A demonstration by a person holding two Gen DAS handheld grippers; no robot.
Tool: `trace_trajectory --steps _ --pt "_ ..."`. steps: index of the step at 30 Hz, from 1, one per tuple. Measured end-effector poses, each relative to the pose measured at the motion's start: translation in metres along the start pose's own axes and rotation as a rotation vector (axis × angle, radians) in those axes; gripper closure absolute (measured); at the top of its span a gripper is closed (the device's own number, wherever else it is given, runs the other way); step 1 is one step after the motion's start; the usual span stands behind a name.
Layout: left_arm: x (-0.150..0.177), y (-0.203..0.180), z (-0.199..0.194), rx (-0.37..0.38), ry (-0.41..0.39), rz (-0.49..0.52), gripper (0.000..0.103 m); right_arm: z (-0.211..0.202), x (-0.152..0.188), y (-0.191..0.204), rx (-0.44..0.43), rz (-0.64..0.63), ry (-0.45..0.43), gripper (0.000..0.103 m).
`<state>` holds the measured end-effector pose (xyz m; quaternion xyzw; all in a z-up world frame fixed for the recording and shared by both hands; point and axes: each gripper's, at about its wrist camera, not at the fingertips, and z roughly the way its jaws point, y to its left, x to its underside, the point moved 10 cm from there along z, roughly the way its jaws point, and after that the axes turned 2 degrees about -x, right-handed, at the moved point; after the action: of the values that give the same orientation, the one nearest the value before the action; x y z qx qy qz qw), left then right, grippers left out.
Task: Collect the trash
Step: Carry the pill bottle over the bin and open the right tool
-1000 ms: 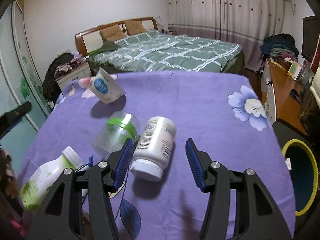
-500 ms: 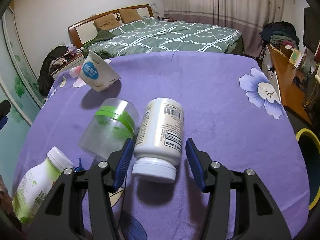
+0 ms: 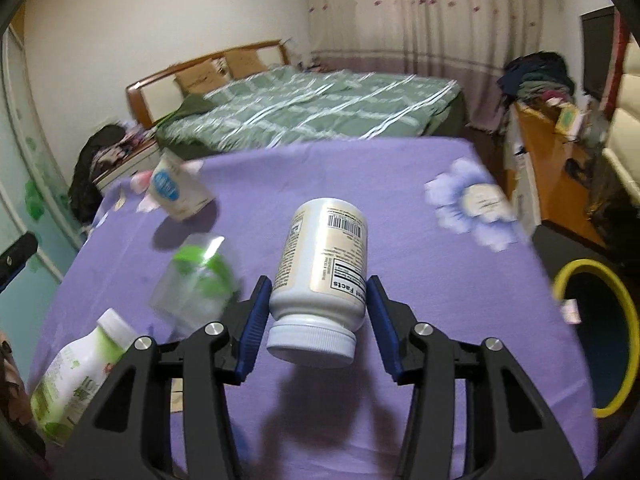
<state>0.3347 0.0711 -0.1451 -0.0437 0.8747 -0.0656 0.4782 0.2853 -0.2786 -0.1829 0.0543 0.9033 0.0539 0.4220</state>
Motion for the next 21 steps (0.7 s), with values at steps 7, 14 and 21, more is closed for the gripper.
trace_trajectory --steps 7,14,21 --pt "0.001 -0.002 0.001 0.001 0.000 0.006 0.011 -0.033 -0.011 -0.100 0.179 0.119 -0.082 0.056" --pt "0.003 -0.003 0.004 -0.010 0.009 0.012 0.011 -0.056 0.003 -0.212 0.378 0.274 -0.080 0.056" --pt "0.003 -0.002 0.005 -0.009 0.012 0.013 0.011 -0.058 0.023 -0.275 0.480 0.384 -0.045 0.056"
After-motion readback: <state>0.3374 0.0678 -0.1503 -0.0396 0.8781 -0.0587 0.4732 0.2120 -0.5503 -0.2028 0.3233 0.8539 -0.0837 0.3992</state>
